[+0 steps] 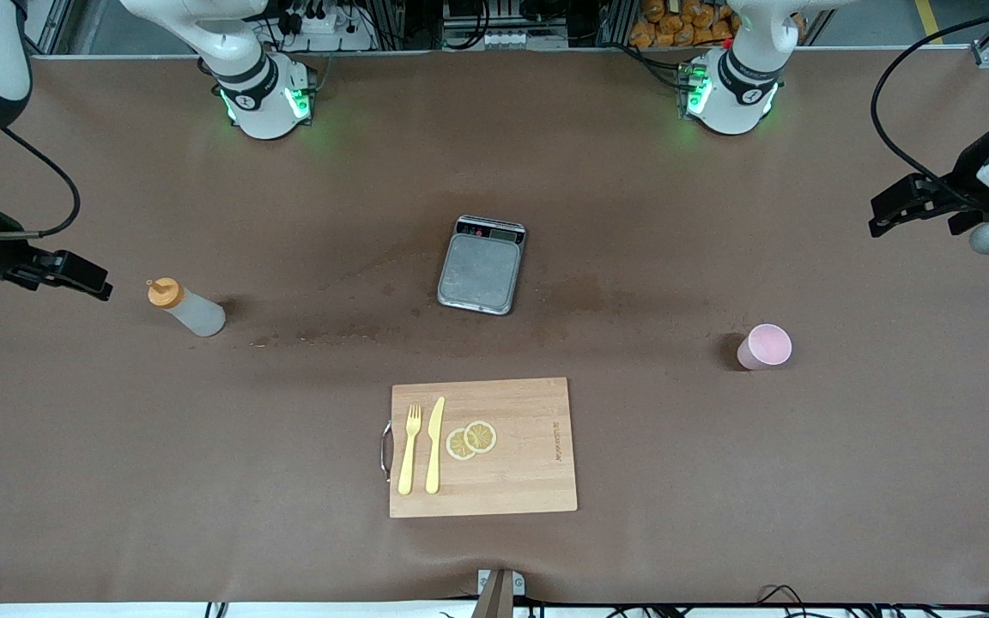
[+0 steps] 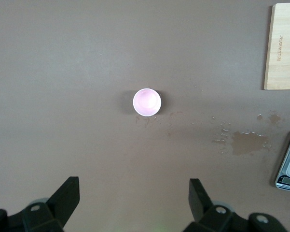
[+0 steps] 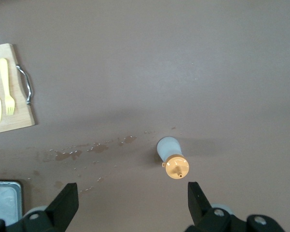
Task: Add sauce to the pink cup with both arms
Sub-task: 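Reach the left gripper toward the pink cup, then grasp the cup with the left gripper while the right gripper grasps the bottle, then place the pink cup on the silver scale with the left gripper, then open the left gripper and withdraw it while the right gripper carries the bottle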
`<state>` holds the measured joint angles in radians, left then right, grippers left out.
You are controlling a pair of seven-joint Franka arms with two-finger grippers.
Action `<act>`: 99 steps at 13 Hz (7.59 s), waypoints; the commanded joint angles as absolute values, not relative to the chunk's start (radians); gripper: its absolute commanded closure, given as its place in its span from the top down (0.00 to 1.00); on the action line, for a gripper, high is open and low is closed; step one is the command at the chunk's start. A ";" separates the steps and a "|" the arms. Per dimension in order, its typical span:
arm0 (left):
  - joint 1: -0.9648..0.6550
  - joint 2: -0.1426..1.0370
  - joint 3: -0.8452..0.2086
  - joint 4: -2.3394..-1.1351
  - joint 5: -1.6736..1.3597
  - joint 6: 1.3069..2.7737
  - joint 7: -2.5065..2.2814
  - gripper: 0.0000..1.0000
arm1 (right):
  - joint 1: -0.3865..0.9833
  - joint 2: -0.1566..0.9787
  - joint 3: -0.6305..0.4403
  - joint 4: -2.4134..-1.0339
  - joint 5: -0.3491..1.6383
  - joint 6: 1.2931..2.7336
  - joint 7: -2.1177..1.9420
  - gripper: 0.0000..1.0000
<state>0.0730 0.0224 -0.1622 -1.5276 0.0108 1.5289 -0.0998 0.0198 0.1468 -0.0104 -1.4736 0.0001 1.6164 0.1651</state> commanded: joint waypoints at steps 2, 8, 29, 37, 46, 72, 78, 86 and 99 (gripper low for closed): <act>0.075 0.017 -0.158 -1.526 0.001 1.520 -0.081 1.00 | 0.003 0.095 -0.005 -1.532 0.055 1.647 0.156 1.00; 0.077 0.032 -0.158 -1.510 0.009 1.520 -0.081 1.00 | 0.008 0.104 -0.005 -1.525 0.049 1.643 0.156 1.00; 0.135 0.253 -0.146 -1.977 0.008 2.183 -0.023 1.00 | -0.354 0.480 -0.009 -1.483 0.193 1.598 0.236 1.00; 0.149 0.385 -0.146 -1.985 0.008 2.333 -0.026 1.00 | -0.461 0.693 -0.006 -1.379 0.309 1.493 0.566 0.99; 0.152 0.422 -0.147 -2.002 0.006 2.333 -0.052 0.44 | -0.543 0.873 -0.008 -1.393 0.626 1.382 0.699 1.00; -0.219 0.389 -0.566 -1.844 0.070 2.212 -1.089 0.00 | -0.503 1.015 -0.003 -1.430 0.738 1.313 0.603 1.00; -0.357 0.495 -0.565 -1.760 0.215 2.217 -1.319 0.00 | -0.482 1.015 -0.002 -1.447 0.744 1.312 0.603 0.92; -0.428 0.607 -0.561 -1.707 0.319 2.250 -1.466 0.00 | -0.485 1.008 -0.002 -1.431 0.745 1.280 0.618 0.35; -0.377 0.508 -0.552 -1.707 0.324 2.208 -1.451 1.00 | -0.295 0.819 -0.009 -1.379 0.706 1.204 1.013 0.41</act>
<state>-0.3978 0.5883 -0.5517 -1.7006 0.2951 2.2639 -1.4381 -0.3528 0.8663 0.0026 -1.3792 0.7230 1.2170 0.9322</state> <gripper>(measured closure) 0.123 0.586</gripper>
